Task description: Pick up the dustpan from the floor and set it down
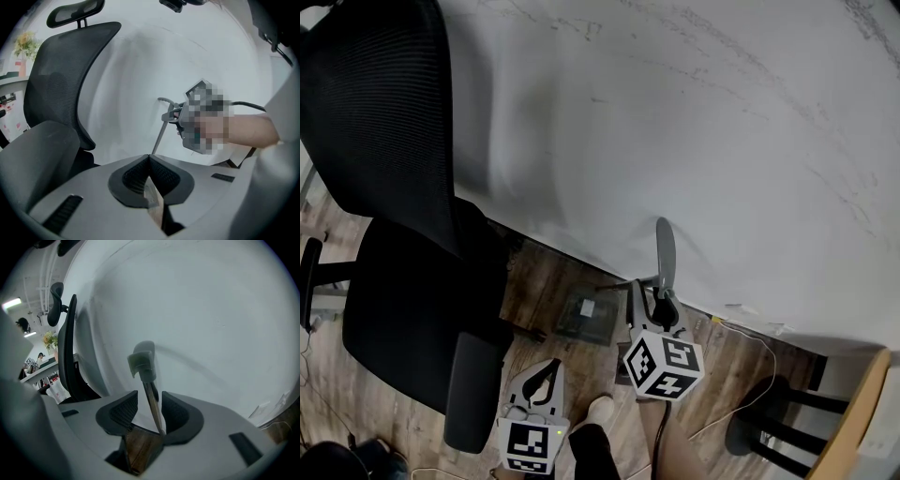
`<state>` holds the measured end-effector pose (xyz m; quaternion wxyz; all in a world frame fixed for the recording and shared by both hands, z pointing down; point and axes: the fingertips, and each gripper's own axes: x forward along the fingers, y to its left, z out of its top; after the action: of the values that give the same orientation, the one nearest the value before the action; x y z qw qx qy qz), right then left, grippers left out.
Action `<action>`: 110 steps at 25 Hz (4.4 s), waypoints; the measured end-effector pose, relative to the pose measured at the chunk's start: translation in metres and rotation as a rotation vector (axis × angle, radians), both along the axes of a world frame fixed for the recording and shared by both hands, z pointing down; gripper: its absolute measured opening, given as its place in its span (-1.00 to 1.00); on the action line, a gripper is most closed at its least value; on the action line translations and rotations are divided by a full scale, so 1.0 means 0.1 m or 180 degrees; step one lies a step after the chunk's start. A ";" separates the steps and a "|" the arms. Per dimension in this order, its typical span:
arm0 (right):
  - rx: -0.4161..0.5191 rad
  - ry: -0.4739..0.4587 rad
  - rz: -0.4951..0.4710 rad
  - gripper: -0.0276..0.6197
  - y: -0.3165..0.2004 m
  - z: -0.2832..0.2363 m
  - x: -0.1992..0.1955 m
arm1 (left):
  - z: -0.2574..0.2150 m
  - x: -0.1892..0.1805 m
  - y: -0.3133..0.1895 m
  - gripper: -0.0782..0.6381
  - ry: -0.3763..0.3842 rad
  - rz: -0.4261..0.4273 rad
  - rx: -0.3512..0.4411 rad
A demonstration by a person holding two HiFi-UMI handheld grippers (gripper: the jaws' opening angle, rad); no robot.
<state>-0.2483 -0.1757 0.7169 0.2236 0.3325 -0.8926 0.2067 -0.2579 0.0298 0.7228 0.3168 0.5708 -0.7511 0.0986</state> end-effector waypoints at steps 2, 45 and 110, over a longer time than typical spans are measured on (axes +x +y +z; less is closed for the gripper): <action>0.0097 0.0023 0.0036 -0.45 -0.03 -0.03 0.01 | 0.01 0.00 0.01 -0.73 0.0010 0.0005 0.0004; 0.0523 0.0161 -0.0041 -0.63 0.25 -0.95 0.54 | -0.88 0.05 -0.10 -0.73 -0.0244 0.0157 0.0209; 0.1231 0.0010 0.0948 -0.63 -0.05 -3.66 4.13 | -3.43 2.42 -1.82 -0.73 -0.0604 0.1442 0.1209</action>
<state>0.1647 -0.1808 0.3506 0.1241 0.4973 -0.8564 0.0621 -0.0163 -0.1522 0.3797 0.1028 0.7610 -0.6359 0.0774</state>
